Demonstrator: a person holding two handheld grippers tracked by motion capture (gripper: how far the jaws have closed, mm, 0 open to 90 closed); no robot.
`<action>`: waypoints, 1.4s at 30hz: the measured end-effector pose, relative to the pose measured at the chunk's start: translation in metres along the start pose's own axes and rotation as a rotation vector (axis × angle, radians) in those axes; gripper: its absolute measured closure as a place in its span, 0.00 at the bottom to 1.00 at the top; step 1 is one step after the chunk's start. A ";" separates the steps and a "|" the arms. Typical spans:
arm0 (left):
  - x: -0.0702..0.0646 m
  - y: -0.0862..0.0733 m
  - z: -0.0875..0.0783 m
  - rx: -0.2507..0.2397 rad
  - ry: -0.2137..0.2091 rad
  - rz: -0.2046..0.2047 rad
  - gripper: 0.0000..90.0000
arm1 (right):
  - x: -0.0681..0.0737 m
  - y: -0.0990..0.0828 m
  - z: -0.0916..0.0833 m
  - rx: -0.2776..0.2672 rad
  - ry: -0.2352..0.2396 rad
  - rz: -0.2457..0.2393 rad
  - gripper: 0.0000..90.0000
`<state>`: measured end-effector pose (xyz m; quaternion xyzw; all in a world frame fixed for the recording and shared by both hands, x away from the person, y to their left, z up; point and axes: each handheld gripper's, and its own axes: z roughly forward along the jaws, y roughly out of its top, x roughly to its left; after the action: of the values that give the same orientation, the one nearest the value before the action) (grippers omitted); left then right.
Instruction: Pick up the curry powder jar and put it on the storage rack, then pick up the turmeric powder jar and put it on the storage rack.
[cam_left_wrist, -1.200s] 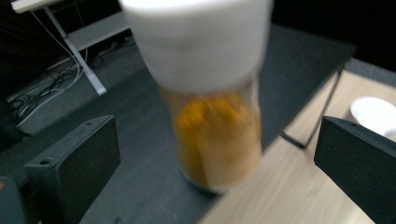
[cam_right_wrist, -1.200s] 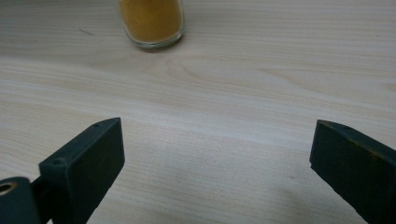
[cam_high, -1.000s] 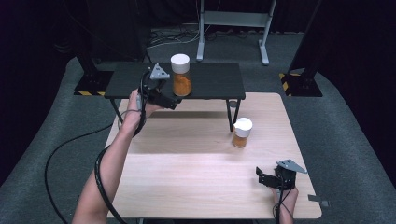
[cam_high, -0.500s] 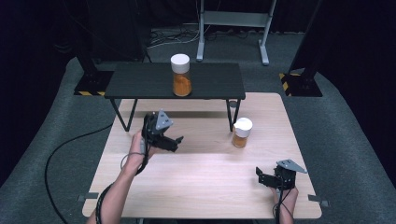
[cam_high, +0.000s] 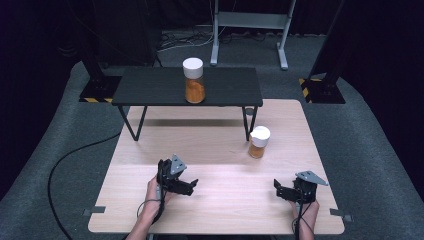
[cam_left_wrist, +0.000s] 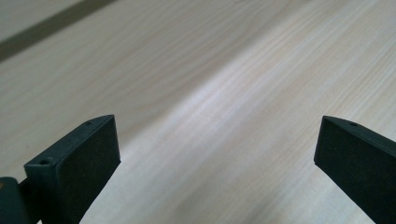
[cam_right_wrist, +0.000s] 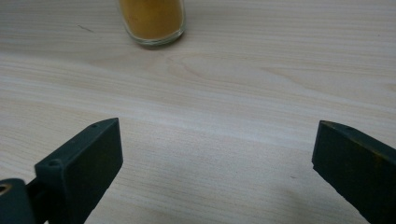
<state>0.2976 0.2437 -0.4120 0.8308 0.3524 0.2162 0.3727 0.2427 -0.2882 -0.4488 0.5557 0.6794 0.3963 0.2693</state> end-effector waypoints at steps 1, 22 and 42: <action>-0.002 -0.002 -0.001 0.000 0.006 -0.004 0.00 | 0.000 0.000 0.000 0.001 0.000 0.000 0.01; -0.016 -0.022 0.003 0.027 0.034 -0.065 0.00 | 0.001 0.001 0.000 0.004 0.001 -0.007 0.01; -0.007 -0.022 0.012 0.084 0.015 -0.122 0.00 | 0.017 0.000 0.001 0.006 -0.057 -0.069 0.01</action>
<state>0.2915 0.2434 -0.4371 0.8211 0.4137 0.1842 0.3473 0.2397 -0.2717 -0.4476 0.5439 0.6915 0.3688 0.3001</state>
